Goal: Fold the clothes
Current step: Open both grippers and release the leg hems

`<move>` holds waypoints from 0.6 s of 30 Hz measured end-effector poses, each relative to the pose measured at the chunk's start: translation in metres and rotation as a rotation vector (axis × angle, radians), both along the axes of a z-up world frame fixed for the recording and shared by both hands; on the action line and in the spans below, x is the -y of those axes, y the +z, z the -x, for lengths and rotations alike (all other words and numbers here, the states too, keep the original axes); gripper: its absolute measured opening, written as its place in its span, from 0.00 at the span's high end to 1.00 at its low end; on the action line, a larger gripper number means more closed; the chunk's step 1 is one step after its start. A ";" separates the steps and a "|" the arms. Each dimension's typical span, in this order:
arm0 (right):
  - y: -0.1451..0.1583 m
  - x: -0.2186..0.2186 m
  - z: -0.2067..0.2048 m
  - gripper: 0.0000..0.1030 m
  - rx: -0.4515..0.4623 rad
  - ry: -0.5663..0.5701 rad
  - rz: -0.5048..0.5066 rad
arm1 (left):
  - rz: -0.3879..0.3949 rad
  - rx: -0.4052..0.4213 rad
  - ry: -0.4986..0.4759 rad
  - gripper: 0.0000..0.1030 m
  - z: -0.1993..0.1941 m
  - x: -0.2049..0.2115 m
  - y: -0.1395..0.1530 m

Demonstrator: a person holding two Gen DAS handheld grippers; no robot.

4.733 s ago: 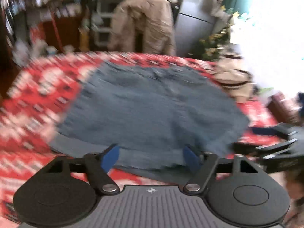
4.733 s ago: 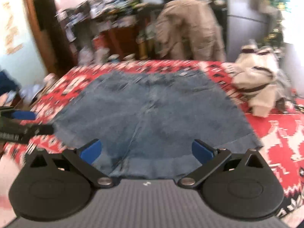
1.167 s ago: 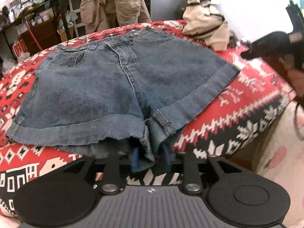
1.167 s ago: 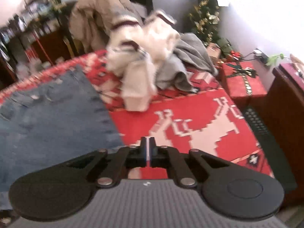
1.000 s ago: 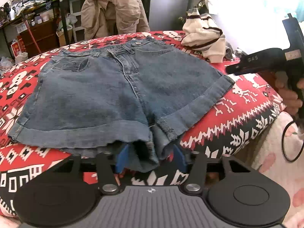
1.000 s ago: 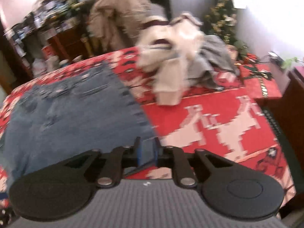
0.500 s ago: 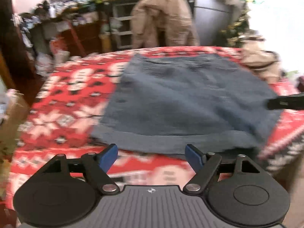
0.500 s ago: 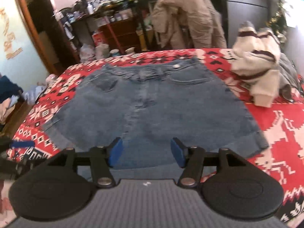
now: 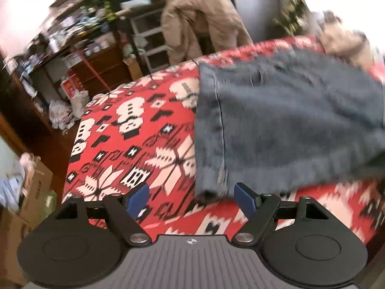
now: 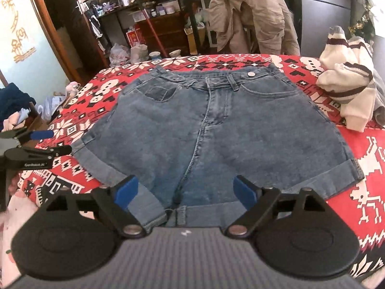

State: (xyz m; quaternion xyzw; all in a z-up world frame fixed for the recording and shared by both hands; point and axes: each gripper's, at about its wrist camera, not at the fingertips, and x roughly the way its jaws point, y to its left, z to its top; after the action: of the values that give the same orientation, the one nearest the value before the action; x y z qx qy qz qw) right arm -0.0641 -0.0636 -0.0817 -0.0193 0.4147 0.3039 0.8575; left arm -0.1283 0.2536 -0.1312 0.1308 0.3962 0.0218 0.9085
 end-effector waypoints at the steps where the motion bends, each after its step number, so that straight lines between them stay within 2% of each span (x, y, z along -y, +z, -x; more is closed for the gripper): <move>1: 0.001 0.001 0.001 0.12 0.003 0.002 -0.004 | -0.013 -0.011 -0.020 0.25 0.002 -0.001 -0.003; 3: 0.002 0.001 0.002 0.11 0.006 0.006 -0.010 | -0.023 -0.025 -0.039 0.25 0.003 -0.003 -0.009; 5: 0.002 -0.001 0.003 0.11 0.000 0.011 -0.011 | -0.028 -0.014 -0.012 0.35 0.003 -0.007 -0.012; 7: 0.002 -0.002 0.004 0.11 -0.006 0.020 -0.008 | -0.011 -0.016 0.020 0.59 -0.001 -0.011 -0.014; 9: 0.001 -0.004 0.004 0.10 -0.008 0.027 -0.004 | 0.013 -0.022 0.033 0.61 -0.005 -0.014 -0.015; 12: -0.002 -0.003 0.003 0.10 -0.024 0.024 0.002 | -0.001 -0.014 0.005 0.67 -0.007 -0.009 -0.018; 17: -0.006 0.002 0.001 0.10 -0.050 0.005 -0.007 | 0.052 0.016 -0.001 0.67 -0.010 -0.007 -0.015; 18: -0.006 0.003 0.001 0.10 -0.054 0.002 -0.009 | 0.055 0.011 0.016 0.70 -0.014 -0.008 -0.017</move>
State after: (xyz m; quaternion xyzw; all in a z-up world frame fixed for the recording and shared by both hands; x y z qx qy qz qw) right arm -0.0656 -0.0664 -0.0880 -0.0078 0.4365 0.3072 0.8456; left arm -0.1146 0.2618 -0.1487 0.1023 0.3926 0.0189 0.9138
